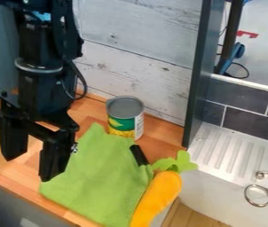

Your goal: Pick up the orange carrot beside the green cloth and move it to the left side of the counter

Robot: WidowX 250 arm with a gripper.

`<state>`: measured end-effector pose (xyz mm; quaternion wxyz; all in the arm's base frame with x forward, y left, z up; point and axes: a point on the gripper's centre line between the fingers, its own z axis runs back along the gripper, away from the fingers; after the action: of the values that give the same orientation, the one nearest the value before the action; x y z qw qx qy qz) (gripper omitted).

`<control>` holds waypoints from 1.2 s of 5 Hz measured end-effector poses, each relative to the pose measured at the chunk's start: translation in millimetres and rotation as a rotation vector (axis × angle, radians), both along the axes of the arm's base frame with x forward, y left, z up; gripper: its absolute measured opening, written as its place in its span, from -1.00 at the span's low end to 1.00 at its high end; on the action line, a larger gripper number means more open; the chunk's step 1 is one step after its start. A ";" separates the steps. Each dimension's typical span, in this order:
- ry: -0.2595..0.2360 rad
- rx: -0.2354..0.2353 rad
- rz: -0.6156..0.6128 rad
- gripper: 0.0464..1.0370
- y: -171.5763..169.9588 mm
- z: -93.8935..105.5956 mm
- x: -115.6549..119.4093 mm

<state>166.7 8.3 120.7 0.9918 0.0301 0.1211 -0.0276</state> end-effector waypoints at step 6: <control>-0.142 0.144 -0.220 0.93 -113.1 -13.1 62.1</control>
<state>228.8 -104.8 107.6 0.9841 0.1160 0.0483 -0.1254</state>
